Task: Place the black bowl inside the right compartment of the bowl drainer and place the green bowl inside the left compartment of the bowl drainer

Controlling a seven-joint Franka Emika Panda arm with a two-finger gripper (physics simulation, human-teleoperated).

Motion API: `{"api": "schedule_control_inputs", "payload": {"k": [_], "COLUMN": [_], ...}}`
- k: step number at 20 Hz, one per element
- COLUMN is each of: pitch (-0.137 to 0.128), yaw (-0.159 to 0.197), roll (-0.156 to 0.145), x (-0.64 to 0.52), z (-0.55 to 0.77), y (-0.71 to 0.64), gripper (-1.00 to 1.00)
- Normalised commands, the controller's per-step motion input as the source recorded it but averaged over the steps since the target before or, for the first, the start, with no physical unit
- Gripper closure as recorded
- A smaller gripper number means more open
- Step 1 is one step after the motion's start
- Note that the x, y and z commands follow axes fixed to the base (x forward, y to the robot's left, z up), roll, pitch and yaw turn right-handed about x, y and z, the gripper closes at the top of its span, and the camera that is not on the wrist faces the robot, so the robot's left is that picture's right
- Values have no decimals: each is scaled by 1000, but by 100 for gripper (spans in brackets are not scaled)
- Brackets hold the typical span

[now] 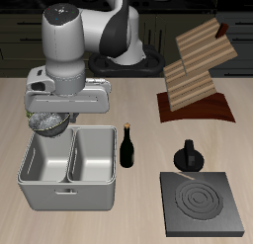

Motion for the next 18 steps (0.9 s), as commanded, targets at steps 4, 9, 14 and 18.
{"api": "schedule_control_inputs", "payload": {"k": [4, 9, 14, 18], "pitch": [27, 27, 32, 10], "yaw": [-2, 3, 12, -8], "roll": [10, -18, -36, 0], "x": [0, 41, -6, -37], "z": [-266, -231, -153, -28], "y": [105, 23, 3, 15], "gripper": [100, 100, -100, -100]}}
